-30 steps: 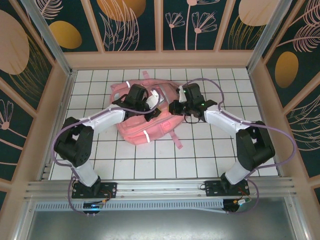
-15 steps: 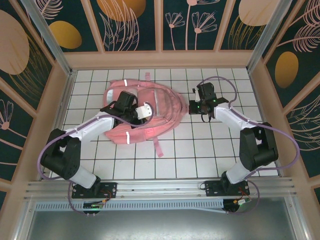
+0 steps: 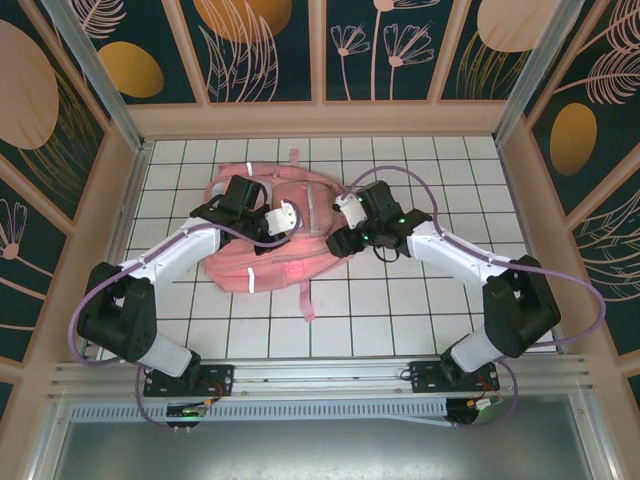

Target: Pack the student bag

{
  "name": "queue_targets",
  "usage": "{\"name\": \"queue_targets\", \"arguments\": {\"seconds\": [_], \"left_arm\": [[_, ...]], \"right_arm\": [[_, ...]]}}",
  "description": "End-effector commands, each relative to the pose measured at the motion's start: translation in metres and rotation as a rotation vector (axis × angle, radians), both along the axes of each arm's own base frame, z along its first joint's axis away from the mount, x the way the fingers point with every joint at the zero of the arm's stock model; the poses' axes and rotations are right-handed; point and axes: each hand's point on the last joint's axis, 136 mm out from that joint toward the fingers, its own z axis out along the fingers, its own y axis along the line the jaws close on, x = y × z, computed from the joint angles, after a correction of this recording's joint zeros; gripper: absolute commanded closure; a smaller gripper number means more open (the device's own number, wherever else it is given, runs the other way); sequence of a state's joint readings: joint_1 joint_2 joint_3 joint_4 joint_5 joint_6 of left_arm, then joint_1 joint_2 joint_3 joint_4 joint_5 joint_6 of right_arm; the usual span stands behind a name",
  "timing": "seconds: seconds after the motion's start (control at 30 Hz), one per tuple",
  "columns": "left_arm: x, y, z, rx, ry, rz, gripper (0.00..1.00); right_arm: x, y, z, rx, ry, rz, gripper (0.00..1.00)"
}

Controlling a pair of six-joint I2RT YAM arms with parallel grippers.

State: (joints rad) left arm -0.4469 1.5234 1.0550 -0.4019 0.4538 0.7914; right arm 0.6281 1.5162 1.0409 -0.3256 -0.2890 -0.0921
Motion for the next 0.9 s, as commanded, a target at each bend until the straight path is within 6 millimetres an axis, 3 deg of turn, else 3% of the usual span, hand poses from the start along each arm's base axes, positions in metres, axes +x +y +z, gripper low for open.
{"name": "queue_targets", "arguments": {"seconds": [0.0, 0.13, 0.33, 0.47, 0.53, 0.7, 0.8, 0.87], "left_arm": [[-0.008, -0.014, 0.013, -0.080, 0.045, -0.049, 1.00], [-0.010, -0.015, 0.012, -0.095, 0.043, -0.055, 1.00], [-0.012, -0.016, 0.013, -0.112, 0.040, -0.060, 1.00], [-0.013, -0.016, 0.013, -0.121, 0.029, -0.063, 1.00], [-0.014, -0.015, 0.012, -0.119, 0.023, -0.063, 1.00], [-0.004, -0.001, 0.003, -0.080, -0.021, -0.008, 1.00], [0.021, 0.017, -0.002, -0.035, -0.059, 0.109, 1.00], [0.044, 0.031, -0.007, 0.001, -0.070, 0.209, 1.00]], "right_arm": [[0.006, 0.004, -0.005, -0.057, -0.041, 0.040, 0.40], [0.015, 0.006, -0.013, -0.089, -0.075, 0.033, 0.40], [0.023, 0.029, -0.025, -0.088, -0.081, 0.068, 0.44], [0.032, 0.031, -0.027, -0.092, -0.102, 0.048, 0.89], [0.036, 0.020, -0.029, -0.128, -0.125, 0.009, 1.00], [0.040, -0.031, -0.031, -0.222, -0.178, -0.121, 1.00], [0.026, -0.046, -0.029, -0.232, -0.177, -0.133, 1.00], [0.006, -0.040, -0.031, -0.212, -0.157, -0.078, 1.00]]}}
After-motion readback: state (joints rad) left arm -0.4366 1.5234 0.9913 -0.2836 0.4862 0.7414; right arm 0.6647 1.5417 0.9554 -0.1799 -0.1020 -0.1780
